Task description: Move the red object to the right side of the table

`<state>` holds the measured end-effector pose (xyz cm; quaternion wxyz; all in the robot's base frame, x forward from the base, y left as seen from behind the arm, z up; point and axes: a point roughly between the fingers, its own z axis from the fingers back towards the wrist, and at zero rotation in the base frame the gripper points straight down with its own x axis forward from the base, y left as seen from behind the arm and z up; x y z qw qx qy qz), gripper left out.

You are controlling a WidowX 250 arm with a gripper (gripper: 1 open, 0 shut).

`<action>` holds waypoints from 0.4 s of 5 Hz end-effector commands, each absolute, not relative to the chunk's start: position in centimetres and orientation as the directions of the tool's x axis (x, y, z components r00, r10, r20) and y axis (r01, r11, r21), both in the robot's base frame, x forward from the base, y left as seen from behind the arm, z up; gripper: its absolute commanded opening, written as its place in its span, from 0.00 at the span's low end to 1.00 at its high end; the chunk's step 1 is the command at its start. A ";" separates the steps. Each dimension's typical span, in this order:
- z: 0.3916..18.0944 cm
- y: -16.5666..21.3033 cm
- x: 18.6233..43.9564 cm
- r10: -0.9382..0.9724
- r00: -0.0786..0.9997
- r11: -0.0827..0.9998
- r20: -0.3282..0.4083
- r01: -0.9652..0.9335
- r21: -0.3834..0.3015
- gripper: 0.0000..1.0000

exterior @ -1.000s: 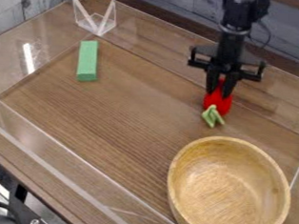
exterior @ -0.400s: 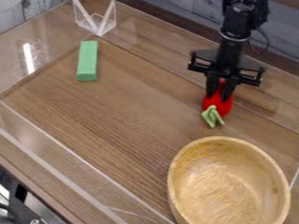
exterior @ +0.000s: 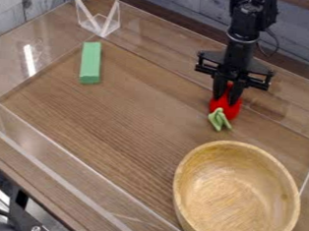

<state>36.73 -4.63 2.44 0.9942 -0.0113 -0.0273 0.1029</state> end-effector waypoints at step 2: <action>0.4 -3.1 36.0 0.124 0.992 0.992 0.035 -0.123 -0.029 0.00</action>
